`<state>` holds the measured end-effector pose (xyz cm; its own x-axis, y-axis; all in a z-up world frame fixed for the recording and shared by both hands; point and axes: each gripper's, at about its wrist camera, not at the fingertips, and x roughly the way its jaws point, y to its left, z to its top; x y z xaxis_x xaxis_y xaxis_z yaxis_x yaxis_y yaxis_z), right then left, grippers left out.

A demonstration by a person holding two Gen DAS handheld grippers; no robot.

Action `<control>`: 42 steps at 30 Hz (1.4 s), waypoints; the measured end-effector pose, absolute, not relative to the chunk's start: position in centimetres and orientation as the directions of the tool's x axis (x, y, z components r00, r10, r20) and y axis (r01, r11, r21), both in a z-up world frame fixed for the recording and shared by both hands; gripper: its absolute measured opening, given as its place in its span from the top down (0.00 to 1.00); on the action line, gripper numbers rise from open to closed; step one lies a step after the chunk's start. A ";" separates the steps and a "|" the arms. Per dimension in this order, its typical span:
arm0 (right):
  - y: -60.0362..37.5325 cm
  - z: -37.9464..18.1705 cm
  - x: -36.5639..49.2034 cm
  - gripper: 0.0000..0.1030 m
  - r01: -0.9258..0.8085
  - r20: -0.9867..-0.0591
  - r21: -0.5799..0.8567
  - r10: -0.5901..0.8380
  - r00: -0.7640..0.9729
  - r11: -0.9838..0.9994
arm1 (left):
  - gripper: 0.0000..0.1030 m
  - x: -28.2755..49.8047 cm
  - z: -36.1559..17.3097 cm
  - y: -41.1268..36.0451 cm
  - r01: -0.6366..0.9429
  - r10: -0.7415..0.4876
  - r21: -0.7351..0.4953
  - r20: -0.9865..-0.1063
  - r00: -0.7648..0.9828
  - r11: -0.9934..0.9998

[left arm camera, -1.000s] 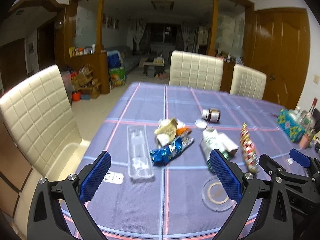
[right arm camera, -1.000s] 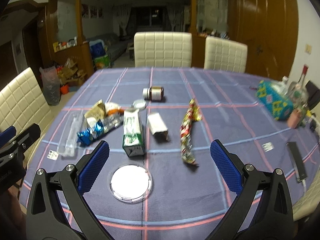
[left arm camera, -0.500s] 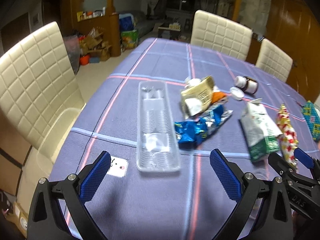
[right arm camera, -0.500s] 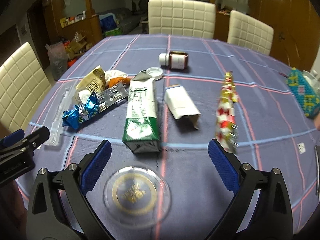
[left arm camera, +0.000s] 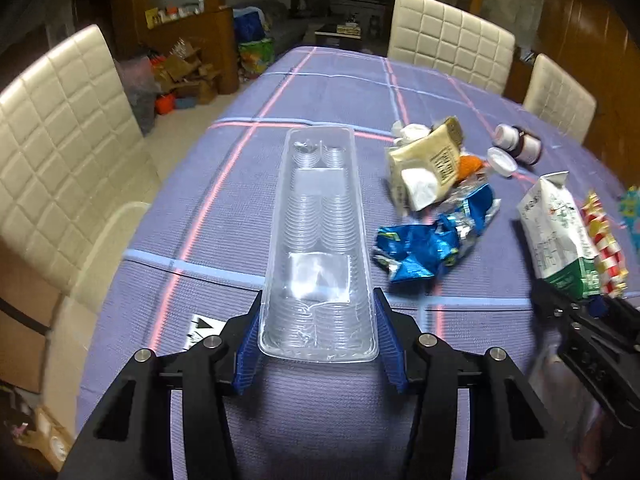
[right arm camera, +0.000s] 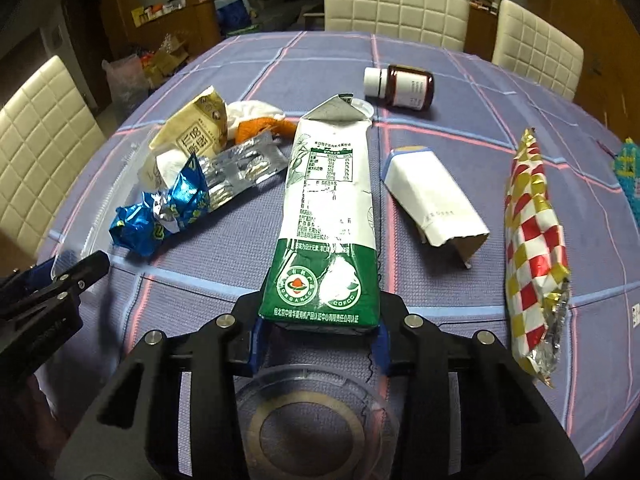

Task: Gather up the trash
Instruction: 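Grasp the clear plastic tray with left tool while right tool grasps the green milk carton, then carry tray and carton to the clear bin and open both tools to drop them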

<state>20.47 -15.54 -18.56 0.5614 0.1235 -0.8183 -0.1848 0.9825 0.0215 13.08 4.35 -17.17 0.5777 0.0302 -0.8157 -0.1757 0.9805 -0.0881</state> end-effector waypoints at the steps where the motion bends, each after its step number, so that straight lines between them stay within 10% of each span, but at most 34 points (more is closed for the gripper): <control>1: -15.5 -18.3 20.3 0.60 -0.185 -0.813 0.014 0.119 0.569 0.983 | 0.53 13.0 -17.1 4.5 -0.177 0.027 -0.095 -0.812 0.583 0.980; 14: -9.0 -14.9 18.6 0.59 -0.309 -0.729 -0.094 0.146 0.669 0.946 | 0.53 10.7 -13.4 9.4 -0.293 0.145 -0.088 -0.712 0.687 0.952; 42: 12.7 -15.1 21.3 0.60 -0.665 -0.756 -0.051 0.406 0.513 0.745 | 0.51 10.7 -18.5 27.8 -0.585 0.228 -0.156 -0.818 0.529 0.796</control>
<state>21.29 12.74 -15.13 0.5130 0.4062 -0.7562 -0.6653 0.7448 -0.0514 10.65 27.76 -18.50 0.5285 0.2280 -0.8178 -0.5847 0.7961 -0.1560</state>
